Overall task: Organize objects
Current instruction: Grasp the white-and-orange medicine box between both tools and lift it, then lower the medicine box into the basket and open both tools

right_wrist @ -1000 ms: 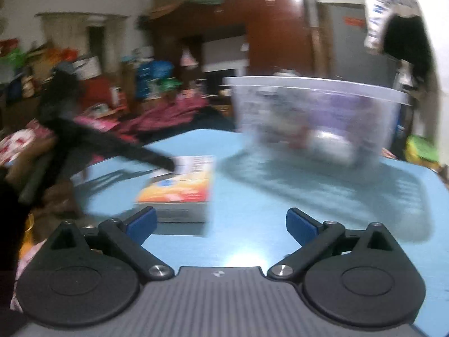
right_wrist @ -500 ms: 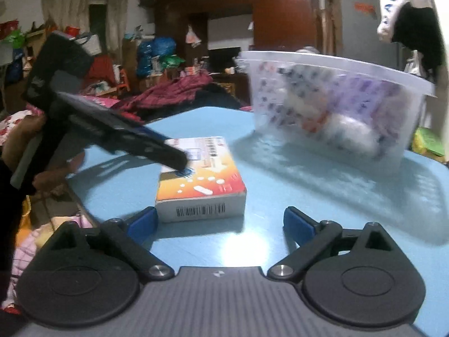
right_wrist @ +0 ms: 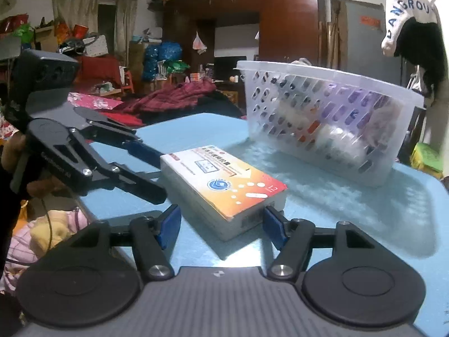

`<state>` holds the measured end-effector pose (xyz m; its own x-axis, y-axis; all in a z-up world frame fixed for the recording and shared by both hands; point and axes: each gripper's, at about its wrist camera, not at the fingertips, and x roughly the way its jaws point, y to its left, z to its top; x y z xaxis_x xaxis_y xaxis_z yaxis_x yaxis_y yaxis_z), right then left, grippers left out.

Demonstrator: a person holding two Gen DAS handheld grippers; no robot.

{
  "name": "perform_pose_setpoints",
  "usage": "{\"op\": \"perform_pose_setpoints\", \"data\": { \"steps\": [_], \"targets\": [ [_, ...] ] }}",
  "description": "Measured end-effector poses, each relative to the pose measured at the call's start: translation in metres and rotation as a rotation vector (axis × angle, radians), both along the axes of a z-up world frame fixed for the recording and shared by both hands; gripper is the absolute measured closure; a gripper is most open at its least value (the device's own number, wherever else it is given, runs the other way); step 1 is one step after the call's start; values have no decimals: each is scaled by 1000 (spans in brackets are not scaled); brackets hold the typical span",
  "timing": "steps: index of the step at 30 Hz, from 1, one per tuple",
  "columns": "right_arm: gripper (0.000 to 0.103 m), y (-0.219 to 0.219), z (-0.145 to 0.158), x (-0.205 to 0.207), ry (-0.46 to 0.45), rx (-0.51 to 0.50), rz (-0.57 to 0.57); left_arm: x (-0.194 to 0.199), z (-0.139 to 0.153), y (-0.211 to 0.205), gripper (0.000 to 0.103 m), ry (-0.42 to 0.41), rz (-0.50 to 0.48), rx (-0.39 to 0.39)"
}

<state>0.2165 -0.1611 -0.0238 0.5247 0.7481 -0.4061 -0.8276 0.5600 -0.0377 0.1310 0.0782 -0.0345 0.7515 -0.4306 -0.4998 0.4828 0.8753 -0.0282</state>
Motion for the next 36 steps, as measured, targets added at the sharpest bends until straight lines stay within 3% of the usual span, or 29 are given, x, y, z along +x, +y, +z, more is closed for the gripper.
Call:
{"op": "perform_pose_setpoints", "data": {
  "steps": [3, 4, 6, 7, 13, 20, 24, 30, 33, 36],
  "targets": [
    [51, -9, -2, 5, -2, 17, -9, 0, -3, 2, 45, -11, 18, -38],
    [51, -12, -2, 7, 4, 22, -12, 1, -3, 4, 48, -11, 28, -58],
    [53, -15, -2, 10, 11, 30, -10, 4, -5, 6, 64, -8, 77, -85],
    [53, -15, -2, 11, 7, 30, -11, 4, -5, 7, 67, -13, 102, -94],
    [59, -20, -4, 8, -5, 43, -13, -9, -11, -12, 68, -91, 144, -12],
    [63, -27, 1, 1, -64, 45, -24, -16, -5, -15, 69, -141, 158, -28],
    [64, -33, 23, -6, -124, 58, -27, -23, 21, -22, 69, -211, 155, -18],
    [65, -43, 86, 1, -250, 84, -43, -12, 95, -42, 69, -353, 163, 15],
    [65, -44, 128, 22, -309, 105, -64, 13, 133, -52, 69, -398, 192, 22],
    [66, -38, 156, 55, -337, 99, -89, 53, 158, -59, 69, -386, 225, 19]
  ]
}}
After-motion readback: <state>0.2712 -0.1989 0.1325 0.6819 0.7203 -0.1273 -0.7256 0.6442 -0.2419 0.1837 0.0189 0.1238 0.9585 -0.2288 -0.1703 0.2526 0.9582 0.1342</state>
